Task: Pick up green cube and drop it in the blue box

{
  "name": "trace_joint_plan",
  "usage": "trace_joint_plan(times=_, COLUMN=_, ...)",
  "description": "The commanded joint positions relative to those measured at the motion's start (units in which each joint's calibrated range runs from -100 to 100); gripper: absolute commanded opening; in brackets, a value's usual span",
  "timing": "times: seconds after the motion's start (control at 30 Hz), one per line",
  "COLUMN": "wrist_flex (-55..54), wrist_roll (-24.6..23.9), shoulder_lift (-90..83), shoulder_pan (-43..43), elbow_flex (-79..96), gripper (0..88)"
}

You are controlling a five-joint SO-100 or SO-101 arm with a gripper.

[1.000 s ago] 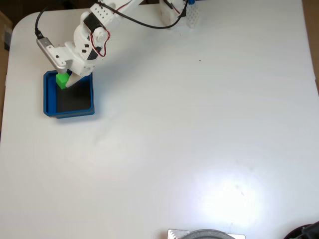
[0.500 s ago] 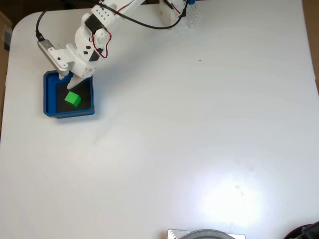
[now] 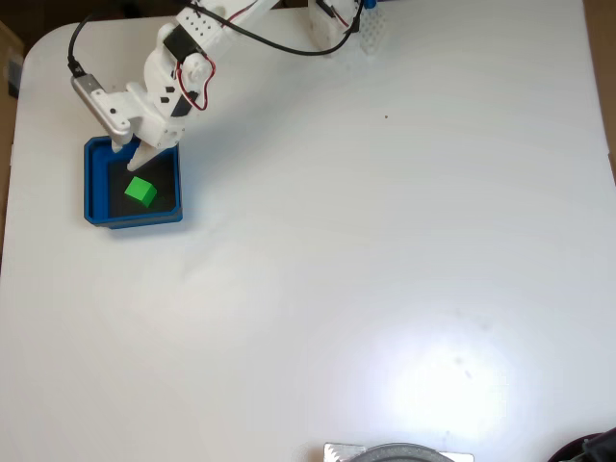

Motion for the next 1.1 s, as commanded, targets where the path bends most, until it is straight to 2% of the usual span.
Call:
trace_joint_plan(times=0.0, wrist_flex=-1.09, wrist_roll=0.20, shoulder_lift=-8.35, shoulder_pan=0.01, elbow_flex=-2.02, gripper=14.1)
trace_joint_plan(times=0.47, wrist_flex=-0.84, wrist_roll=-0.15, shoulder_lift=-17.13, shoulder_pan=0.08, elbow_flex=0.41, gripper=14.1)
trace_joint_plan(times=1.07, wrist_flex=-0.92, wrist_roll=-0.15, shoulder_lift=-47.14, shoulder_pan=-0.30, elbow_flex=32.36, gripper=14.1)
